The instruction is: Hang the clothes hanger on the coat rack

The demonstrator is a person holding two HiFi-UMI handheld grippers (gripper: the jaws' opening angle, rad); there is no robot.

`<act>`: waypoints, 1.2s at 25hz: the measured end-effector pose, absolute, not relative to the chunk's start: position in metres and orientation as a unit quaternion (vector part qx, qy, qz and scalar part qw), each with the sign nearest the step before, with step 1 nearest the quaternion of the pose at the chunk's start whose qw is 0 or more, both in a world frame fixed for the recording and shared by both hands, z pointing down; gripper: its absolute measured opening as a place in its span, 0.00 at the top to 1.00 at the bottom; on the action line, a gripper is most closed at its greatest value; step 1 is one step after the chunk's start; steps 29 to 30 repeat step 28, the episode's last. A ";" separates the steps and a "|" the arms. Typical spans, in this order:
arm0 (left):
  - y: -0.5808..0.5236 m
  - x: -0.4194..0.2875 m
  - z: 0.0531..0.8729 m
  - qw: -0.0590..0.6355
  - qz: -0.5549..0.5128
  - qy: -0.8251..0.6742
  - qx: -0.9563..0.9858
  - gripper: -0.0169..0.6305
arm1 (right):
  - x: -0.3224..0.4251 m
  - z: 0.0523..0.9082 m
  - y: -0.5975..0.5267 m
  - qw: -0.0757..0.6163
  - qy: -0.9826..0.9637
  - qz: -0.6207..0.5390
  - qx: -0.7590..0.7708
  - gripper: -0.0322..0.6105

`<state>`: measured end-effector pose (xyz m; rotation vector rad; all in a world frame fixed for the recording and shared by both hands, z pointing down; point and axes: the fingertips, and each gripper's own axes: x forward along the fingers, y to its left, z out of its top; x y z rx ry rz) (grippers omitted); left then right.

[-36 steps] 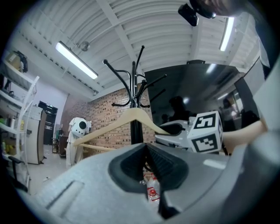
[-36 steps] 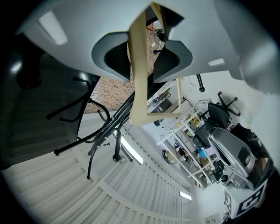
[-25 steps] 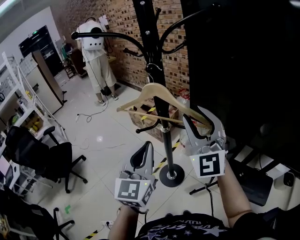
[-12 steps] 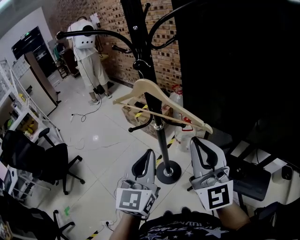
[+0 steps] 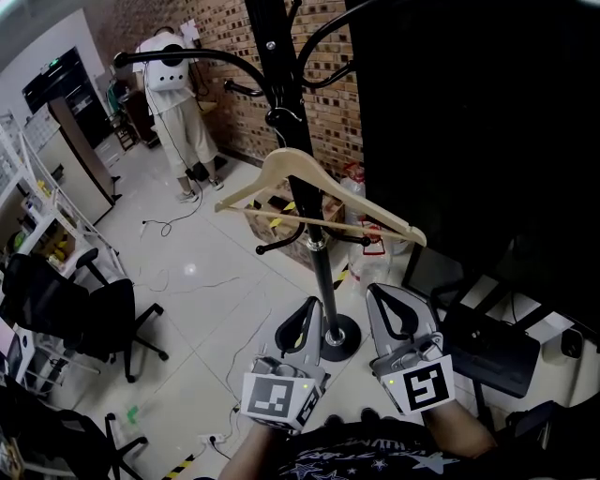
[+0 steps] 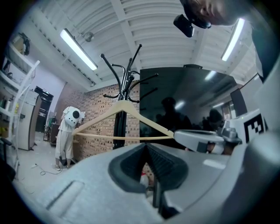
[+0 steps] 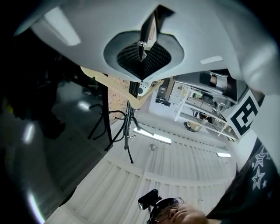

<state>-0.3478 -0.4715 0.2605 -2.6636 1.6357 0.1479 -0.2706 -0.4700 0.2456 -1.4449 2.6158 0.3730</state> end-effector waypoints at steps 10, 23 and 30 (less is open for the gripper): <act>-0.464 -0.348 0.262 0.005 0.042 0.523 -0.851 0.97 | -0.283 0.257 -0.465 0.037 0.879 0.119 -0.460 0.94; -0.461 -0.345 0.265 -0.001 0.042 0.524 -0.850 0.97 | -0.286 0.261 -0.464 0.029 0.885 0.109 -0.452 0.94; -0.461 -0.344 0.266 -0.005 0.043 0.523 -0.851 0.97 | -0.286 0.260 -0.466 0.025 0.884 0.109 -0.453 0.94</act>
